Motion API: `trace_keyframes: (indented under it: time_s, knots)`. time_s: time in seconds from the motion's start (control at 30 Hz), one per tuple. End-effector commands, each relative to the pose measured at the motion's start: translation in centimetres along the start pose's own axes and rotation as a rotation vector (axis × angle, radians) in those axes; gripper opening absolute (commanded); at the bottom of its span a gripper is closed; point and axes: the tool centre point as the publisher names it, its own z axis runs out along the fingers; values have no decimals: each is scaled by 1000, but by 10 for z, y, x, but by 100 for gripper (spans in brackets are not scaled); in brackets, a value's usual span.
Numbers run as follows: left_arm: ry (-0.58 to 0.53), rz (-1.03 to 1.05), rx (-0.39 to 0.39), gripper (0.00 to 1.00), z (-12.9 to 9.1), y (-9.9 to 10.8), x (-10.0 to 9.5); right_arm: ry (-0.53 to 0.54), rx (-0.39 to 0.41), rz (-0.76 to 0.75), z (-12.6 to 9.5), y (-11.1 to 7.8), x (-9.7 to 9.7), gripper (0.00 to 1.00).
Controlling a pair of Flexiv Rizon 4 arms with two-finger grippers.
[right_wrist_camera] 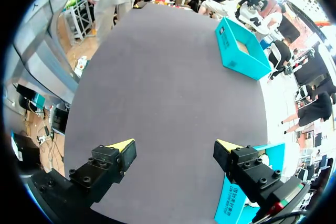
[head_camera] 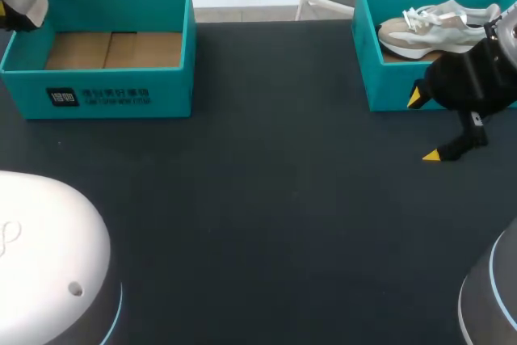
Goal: Take the shoe out of the shoebox, open the shoe tongue, remove and reinsert the insole, then place the shoe into the shoebox
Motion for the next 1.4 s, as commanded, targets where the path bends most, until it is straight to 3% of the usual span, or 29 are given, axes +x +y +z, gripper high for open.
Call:
trace_keyframes:
  time_s: [0.03, 0.1, 0.2, 0.3, 0.43, 0.5, 0.9, 1.03, 1.4]
  knots:
    - [3, 0, -1, 0, -3, 1, -1, 3, 3, 1, 1, 1, -2, 100]
    - [3, 0, -1, 0, -3, 1, -1, 3, 3, 1, 1, 1, -2, 100]
    - [25, 351, -111, 0, -3, -4, 8, 3, 3, 1, 1, 1, -2, 100]
    - [-39, 714, -204, 0, -1, 4, 18, 3, 3, 1, 1, 1, -2, 100]
    - [-61, 1054, -338, 0, -1, 17, 15, 3, 3, 1, 1, 1, -2, 100]
    - [-66, 1206, -369, 0, -4, 25, 9, 3, 3, 1, 1, 1, -2, 100]
    - [-19, 1551, -236, 0, -25, 37, -15, 3, 3, 1, 1, 1, -2, 100]
    - [-20, 1508, -272, 0, -27, 34, -18, 3, 3, 1, 1, 1, -2, 100]
    - [-21, 1501, -266, 0, -27, 33, -18, 3, 3, 1, 1, 1, -2, 100]
